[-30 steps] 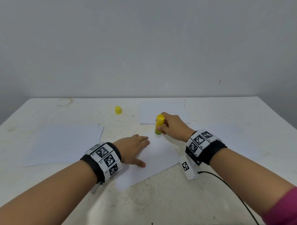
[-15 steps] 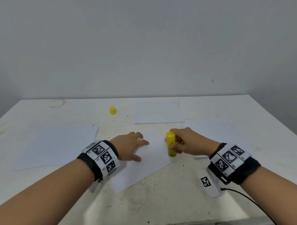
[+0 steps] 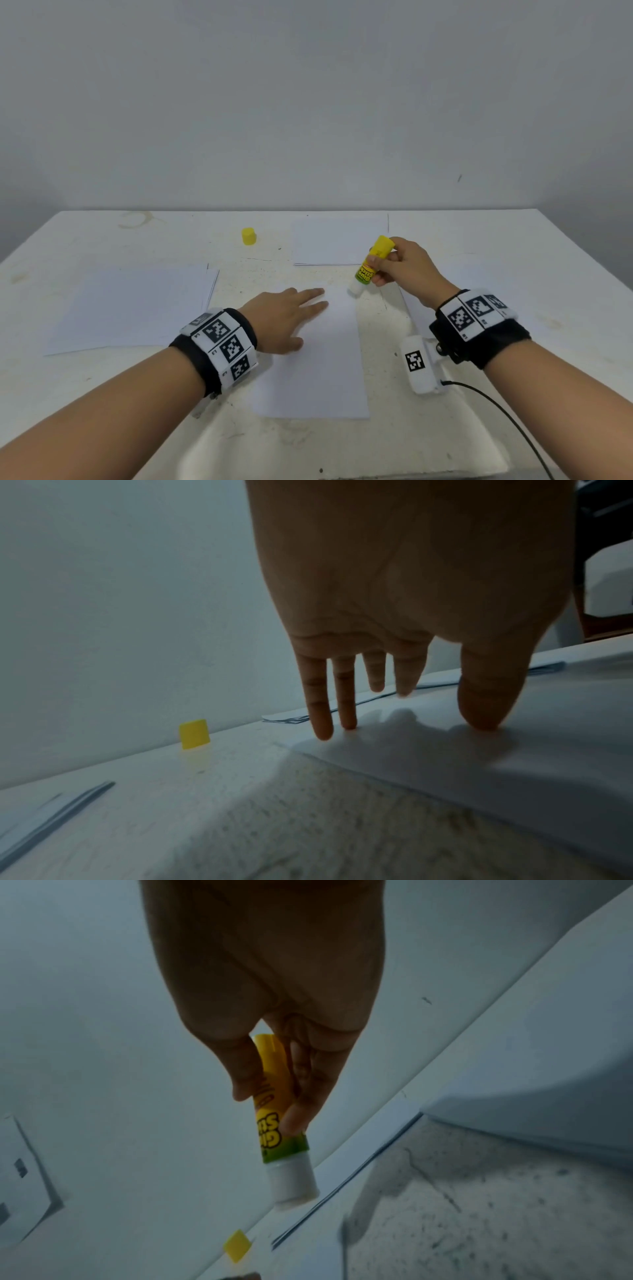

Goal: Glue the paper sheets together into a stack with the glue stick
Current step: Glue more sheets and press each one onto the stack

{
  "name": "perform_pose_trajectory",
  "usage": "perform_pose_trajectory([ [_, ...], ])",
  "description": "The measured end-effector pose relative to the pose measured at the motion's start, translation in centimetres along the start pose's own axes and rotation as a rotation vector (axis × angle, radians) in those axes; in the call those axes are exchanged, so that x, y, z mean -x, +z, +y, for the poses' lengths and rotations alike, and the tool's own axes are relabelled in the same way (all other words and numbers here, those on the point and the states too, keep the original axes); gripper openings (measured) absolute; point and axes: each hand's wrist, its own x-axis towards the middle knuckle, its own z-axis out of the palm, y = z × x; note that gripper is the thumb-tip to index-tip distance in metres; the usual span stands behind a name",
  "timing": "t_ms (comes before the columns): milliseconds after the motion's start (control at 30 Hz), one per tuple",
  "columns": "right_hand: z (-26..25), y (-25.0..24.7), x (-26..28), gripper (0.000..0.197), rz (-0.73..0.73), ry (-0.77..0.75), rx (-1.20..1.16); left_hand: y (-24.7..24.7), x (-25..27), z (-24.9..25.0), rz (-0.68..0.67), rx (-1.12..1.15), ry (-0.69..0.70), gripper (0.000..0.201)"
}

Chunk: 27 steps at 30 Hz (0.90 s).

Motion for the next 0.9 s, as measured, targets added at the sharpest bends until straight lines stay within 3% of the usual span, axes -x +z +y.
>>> perform_pose_trajectory([
  [200, -0.4, 2.9, -1.6, 0.017, -0.024, -0.027, 0.082, -0.1, 0.7, -0.6, -0.037, -0.016, -0.082, 0.067],
  [533, -1.1, 9.6, -3.3, 0.027, -0.225, -0.156, 0.324, 0.8, 0.6, -0.9, -0.079, 0.118, -0.107, 0.073],
  [700, -1.5, 8.7, -3.0, 0.026, -0.300, -0.236, 0.564, 0.7, 0.3, -1.8, -0.038, 0.167, -0.132, 0.080],
  [900, -0.1, 3.9, -0.5, 0.020, -0.390, -0.235, 0.557, 0.5, -0.1, -3.3, -0.046, 0.138, -0.094, 0.067],
])
